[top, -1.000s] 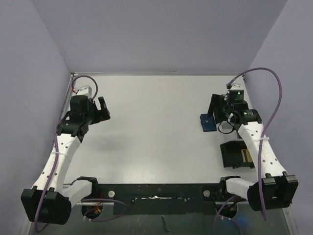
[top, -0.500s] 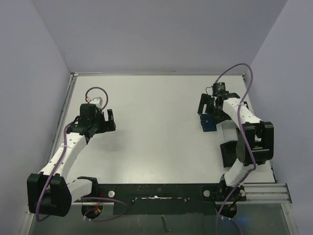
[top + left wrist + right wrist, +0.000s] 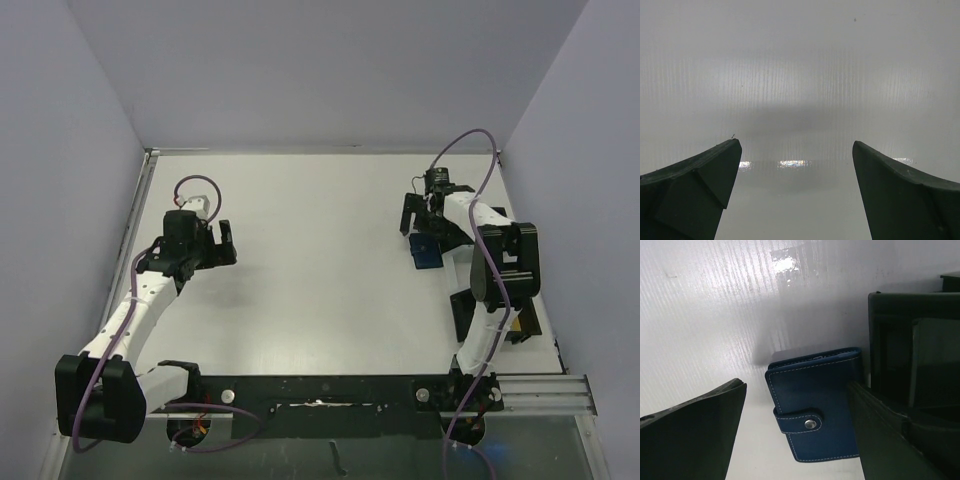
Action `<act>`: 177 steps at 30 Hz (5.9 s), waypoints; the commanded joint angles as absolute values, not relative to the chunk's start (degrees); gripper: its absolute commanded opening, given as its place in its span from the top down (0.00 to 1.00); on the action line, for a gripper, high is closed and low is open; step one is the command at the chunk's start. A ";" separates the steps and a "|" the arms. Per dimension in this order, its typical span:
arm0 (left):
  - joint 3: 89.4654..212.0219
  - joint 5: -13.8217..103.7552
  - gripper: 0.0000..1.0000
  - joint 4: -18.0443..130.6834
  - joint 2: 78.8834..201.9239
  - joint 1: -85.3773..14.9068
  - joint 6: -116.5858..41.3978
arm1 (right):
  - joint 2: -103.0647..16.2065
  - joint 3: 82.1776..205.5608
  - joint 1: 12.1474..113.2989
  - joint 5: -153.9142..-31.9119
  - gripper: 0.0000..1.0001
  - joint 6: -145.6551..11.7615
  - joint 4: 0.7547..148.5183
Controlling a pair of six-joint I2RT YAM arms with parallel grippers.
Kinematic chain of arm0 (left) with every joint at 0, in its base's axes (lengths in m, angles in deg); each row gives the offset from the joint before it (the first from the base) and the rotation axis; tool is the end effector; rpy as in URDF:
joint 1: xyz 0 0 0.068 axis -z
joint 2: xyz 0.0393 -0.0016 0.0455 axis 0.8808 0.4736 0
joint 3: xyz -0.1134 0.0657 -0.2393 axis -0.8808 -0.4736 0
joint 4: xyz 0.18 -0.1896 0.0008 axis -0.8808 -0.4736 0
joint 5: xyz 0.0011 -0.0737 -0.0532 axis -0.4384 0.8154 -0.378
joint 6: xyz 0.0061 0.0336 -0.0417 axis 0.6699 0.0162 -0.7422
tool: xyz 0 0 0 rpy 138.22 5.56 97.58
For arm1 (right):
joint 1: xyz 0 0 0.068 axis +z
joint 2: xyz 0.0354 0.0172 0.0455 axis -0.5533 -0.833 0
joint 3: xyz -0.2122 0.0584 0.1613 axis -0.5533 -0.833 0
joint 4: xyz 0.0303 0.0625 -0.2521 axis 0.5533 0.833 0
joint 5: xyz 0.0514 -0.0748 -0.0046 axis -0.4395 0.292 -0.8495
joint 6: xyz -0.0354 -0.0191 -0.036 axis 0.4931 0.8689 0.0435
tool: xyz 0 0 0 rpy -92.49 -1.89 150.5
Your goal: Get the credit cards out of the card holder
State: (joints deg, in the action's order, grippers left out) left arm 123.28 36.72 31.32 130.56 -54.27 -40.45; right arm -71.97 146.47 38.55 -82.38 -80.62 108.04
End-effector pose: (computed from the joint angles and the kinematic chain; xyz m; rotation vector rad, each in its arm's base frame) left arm 0.2382 -0.0313 0.2469 -0.1423 2.3380 -0.1901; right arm 0.3933 0.0324 0.1863 0.3812 2.6842 0.0634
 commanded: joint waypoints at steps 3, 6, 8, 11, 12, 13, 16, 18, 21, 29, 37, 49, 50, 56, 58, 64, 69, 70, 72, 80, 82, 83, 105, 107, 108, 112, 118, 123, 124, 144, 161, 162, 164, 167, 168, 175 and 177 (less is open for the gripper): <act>124.41 35.72 0.03 34.70 129.87 -54.01 -39.55 | -72.93 143.82 40.00 -84.55 0.19 -79.14 104.16; 124.52 35.86 0.03 34.70 130.37 -54.00 -39.55 | -72.53 141.03 41.87 -86.36 0.20 -78.05 102.92; 124.72 35.86 0.03 34.48 130.78 -54.00 -39.46 | -72.12 138.89 43.52 -86.95 0.22 -77.05 102.26; 124.85 35.84 0.03 34.11 131.25 -54.00 -39.37 | -70.62 134.64 46.87 -88.76 0.26 -76.34 100.22; 124.89 35.82 0.03 34.07 131.35 -54.00 -39.37 | -70.02 133.31 47.98 -89.98 0.28 -76.23 99.86; 124.97 35.75 0.03 34.09 131.42 -54.00 -39.30 | -69.24 131.82 49.30 -90.45 0.28 -76.36 99.80; 124.98 35.79 0.03 34.09 131.62 -54.00 -39.20 | -65.74 129.20 54.36 -91.95 0.30 -77.39 99.63; 125.07 35.85 0.03 34.01 131.80 -54.00 -39.20 | -62.22 128.70 58.12 -92.53 0.30 -78.31 100.43; 125.22 35.93 0.03 33.98 132.04 -54.02 -39.20 | -55.49 129.55 63.31 -93.17 0.29 -78.53 100.61; 125.42 36.30 0.03 33.87 132.26 -54.09 -39.37 | -45.30 137.78 55.69 -62.35 0.19 -93.70 112.40; 125.77 35.99 0.03 33.85 132.06 -54.45 -39.29 | -36.54 131.87 32.03 -66.89 0.19 -99.36 107.99; 125.79 34.95 0.03 32.97 132.19 -54.53 -39.60 | -46.60 136.93 22.66 -66.61 0.30 -115.59 113.14; 125.77 35.03 0.03 33.03 132.29 -54.53 -39.64 | -48.32 138.21 22.33 -68.42 0.33 -114.85 113.41; 126.51 35.10 0.03 32.12 133.88 -54.55 -39.64 | -55.80 143.56 22.16 -69.84 0.37 -113.08 117.06; 126.73 34.81 0.03 31.90 134.16 -54.53 -39.66 | -55.54 142.30 22.03 -69.21 0.37 -114.75 115.99; 126.88 35.68 0.03 31.98 134.92 -54.70 -39.64 | -57.95 142.02 21.59 -72.50 0.41 -115.42 114.07; 126.61 36.65 0.04 31.29 134.53 -54.64 -39.85 | -58.75 140.38 21.73 -70.66 0.43 -116.48 115.43; 126.46 36.82 0.04 31.54 134.32 -54.62 -39.89 | -58.66 139.71 21.74 -70.69 0.43 -116.39 114.80; 126.51 36.46 0.04 31.75 134.09 -54.62 -39.90 | -58.80 139.26 21.73 -70.56 0.44 -115.63 114.05; 127.52 35.19 0.04 30.75 135.32 -55.06 -39.73 | -58.77 139.55 23.38 -70.43 0.48 -114.16 114.94; 127.49 35.11 0.04 30.75 135.37 -55.06 -39.73 | -58.81 139.51 23.60 -70.23 0.48 -114.46 114.98; 127.45 35.12 0.04 30.75 135.37 -55.09 -39.73 | -58.91 139.51 23.61 -70.14 0.48 -114.59 115.04; 127.75 35.41 0.04 30.40 135.23 -55.19 -39.46 | -61.03 145.33 23.65 -65.30 0.41 -113.57 118.82; 127.63 35.23 0.04 30.33 135.18 -55.23 -39.46 | -61.78 145.61 24.14 -65.73 0.44 -113.28 118.73; 127.62 35.06 0.04 30.31 135.14 -55.27 -39.46 | -61.90 145.66 24.38 -66.20 0.46 -112.80 118.51; 127.53 34.22 0.04 30.24 135.20 -55.48 -39.59 | -62.74 147.04 26.08 -67.27 0.48 -111.43 118.72; 128.04 34.28 0.04 29.80 136.39 -55.80 -39.86 | -64.07 149.08 31.35 -64.80 0.59 -110.69 120.01; 128.08 34.20 0.05 29.52 136.63 -55.91 -39.88 | -66.71 151.04 36.98 -63.91 0.70 -109.70 120.61; 128.06 34.19 0.05 29.52 136.65 -55.93 -39.90 | -67.21 151.56 38.22 -63.85 0.71 -109.58 120.67; 127.84 32.70 0.05 29.86 134.98 -57.55 -40.78 | -78.15 166.41 68.81 -65.93 0.72 -103.52 122.39; 127.37 35.76 0.05 30.63 133.80 -58.64 -41.22 | -72.36 165.90 72.98 -72.57 0.45 -93.59 117.77; 127.25 36.35 0.04 30.91 133.33 -58.66 -41.22 | -70.53 164.97 73.05 -71.28 0.43 -93.38 117.92; 126.90 37.47 0.04 31.52 132.06 -58.95 -41.62 | -66.63 161.64 72.99 -68.76 0.38 -93.55 117.93; 125.92 39.60 0.04 32.85 129.85 -59.70 -42.53 | -59.01 153.41 72.72 -64.46 0.37 -97.00 117.45; 125.60 40.26 0.04 33.32 129.10 -60.01 -42.80 | -56.84 150.41 72.48 -63.95 0.37 -98.59 117.14; 124.66 43.78 0.05 34.98 127.10 -62.22 -44.72 | -45.92 130.80 68.84 -68.22 0.41 -107.59 109.27; 125.10 44.22 0.07 34.28 127.31 -62.44 -44.65 | -45.69 127.80 68.85 -69.54 0.44 -108.89 106.54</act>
State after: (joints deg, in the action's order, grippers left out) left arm 124.55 41.35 31.52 128.00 -61.57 -43.69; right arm -46.18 132.77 69.58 -67.60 -103.59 114.07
